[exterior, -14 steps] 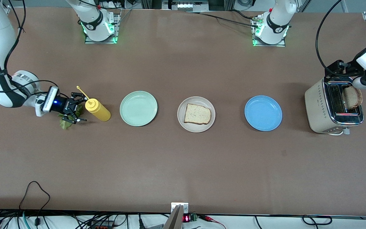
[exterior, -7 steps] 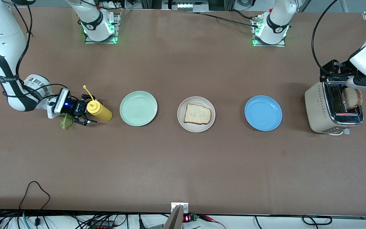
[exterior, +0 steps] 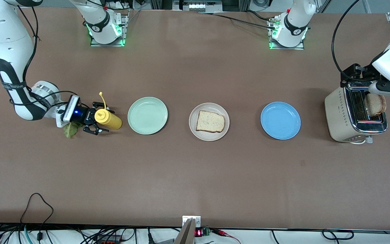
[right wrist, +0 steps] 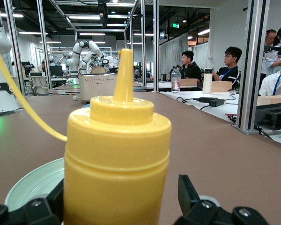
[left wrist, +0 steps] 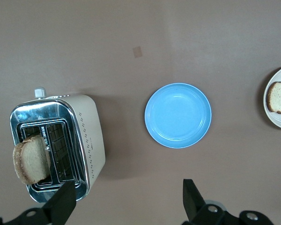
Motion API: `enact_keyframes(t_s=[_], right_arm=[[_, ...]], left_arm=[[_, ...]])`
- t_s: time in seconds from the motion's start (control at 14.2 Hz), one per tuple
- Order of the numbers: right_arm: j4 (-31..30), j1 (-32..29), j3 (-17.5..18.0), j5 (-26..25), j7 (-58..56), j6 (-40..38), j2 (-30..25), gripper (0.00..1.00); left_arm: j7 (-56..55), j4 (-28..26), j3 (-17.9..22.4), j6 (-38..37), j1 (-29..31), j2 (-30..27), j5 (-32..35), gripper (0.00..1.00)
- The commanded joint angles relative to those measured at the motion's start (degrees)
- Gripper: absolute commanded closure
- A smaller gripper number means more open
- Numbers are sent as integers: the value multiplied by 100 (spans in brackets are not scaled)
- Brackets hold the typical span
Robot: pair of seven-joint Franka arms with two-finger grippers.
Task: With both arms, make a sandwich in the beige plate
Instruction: 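Grasp the yellow bottle with the right gripper while the left gripper returns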
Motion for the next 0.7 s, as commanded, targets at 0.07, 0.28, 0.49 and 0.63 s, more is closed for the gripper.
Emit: enact_keyframes(t_s=[0.07, 0.28, 0.49, 0.63], right_arm=[[43, 50, -14, 181, -297, -60, 41, 60], [122, 103, -23, 172, -113, 2, -73, 73], [394, 313, -32, 154, 544, 282, -345, 76], [613, 585, -23, 180, 1063, 624, -530, 76]], left_arm=[[-66, 22, -1, -79, -19, -47, -72, 0], [-66, 22, -1, -79, -19, -47, -72, 0], [-66, 22, -1, -79, -19, -56, -72, 0], [-58, 22, -1, -79, -19, -47, -72, 0]])
